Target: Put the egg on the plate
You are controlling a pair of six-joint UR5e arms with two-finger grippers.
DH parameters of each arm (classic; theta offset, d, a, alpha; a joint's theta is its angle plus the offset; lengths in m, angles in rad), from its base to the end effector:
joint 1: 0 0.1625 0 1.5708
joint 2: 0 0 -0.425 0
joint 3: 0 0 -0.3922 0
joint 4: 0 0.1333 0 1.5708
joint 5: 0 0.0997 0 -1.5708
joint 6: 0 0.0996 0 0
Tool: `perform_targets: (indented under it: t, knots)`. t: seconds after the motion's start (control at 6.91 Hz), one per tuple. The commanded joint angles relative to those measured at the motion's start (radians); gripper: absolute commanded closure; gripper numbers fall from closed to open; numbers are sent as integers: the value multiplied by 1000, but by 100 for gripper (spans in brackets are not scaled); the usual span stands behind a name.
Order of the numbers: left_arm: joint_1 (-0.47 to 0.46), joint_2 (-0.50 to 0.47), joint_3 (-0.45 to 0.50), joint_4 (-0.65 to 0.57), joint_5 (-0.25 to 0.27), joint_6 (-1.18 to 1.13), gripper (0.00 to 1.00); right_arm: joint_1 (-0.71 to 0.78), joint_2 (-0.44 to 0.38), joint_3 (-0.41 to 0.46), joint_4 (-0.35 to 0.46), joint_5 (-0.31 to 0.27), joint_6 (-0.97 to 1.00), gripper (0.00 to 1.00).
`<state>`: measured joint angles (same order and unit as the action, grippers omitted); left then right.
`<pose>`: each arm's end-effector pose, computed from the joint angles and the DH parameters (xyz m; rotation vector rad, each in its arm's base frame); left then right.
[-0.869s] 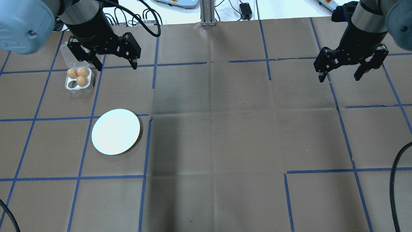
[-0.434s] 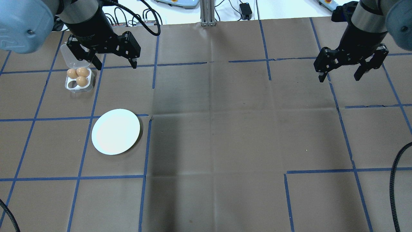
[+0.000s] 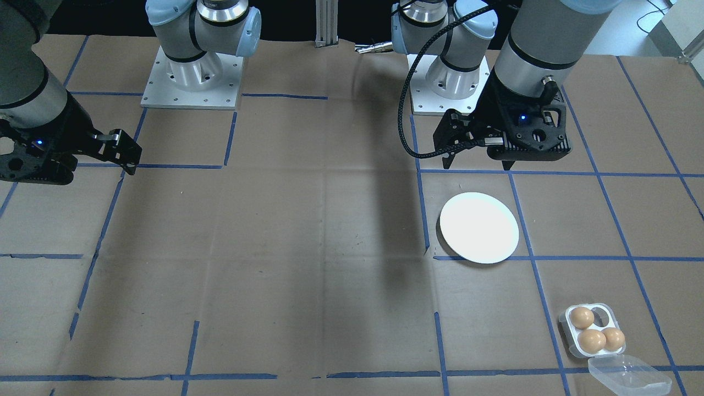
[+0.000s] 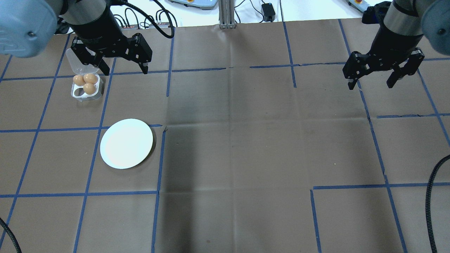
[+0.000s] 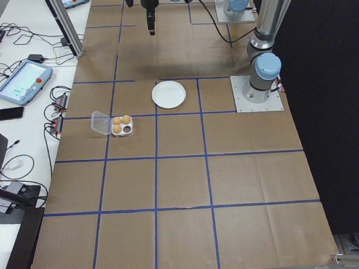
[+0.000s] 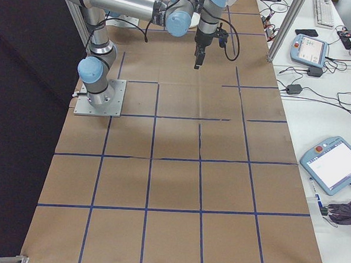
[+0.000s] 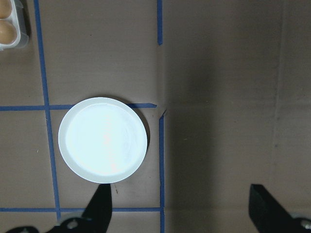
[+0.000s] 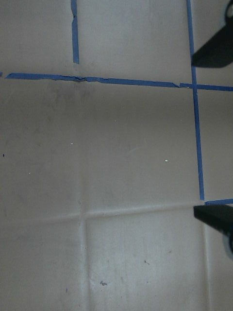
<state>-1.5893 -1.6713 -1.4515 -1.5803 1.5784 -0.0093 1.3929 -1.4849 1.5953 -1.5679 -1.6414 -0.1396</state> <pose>-0.1424 -0.5328 0.4941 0.0144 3.1340 -0.0147 0.0333 -0.5283 0.4327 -0.0529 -3.0836 -0.1899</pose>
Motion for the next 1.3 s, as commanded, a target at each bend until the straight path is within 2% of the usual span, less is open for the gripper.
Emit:
perform_targets:
  t: [0.0, 0.14, 0.43, 0.58, 0.72, 1.01, 1.16]
  knots:
    - [3, 5, 0, -1, 8, 0, 0, 0, 0, 0, 0, 0, 0, 0]
    - [26, 10, 0, -1, 9, 2, 0, 0, 0, 0, 0, 0, 0, 0]
    - [199, -2, 11, 2, -11, 84, 0, 0, 0, 0, 0, 0, 0, 0]
    - [272, -36, 44, 6, -3, 227, 0, 0, 0, 0, 0, 0, 0, 0]
    - [328, -118, 116, 23, 2, 285, 0, 0, 0, 0, -1, 0, 0, 0]
    - [364, -325, 354, 20, 6, 365, 0, 0, 0, 0, 0, 0, 0, 0]
    - [397, -397, 421, 20, 5, 399, 0, 0, 0, 0, 0, 0, 0, 0]
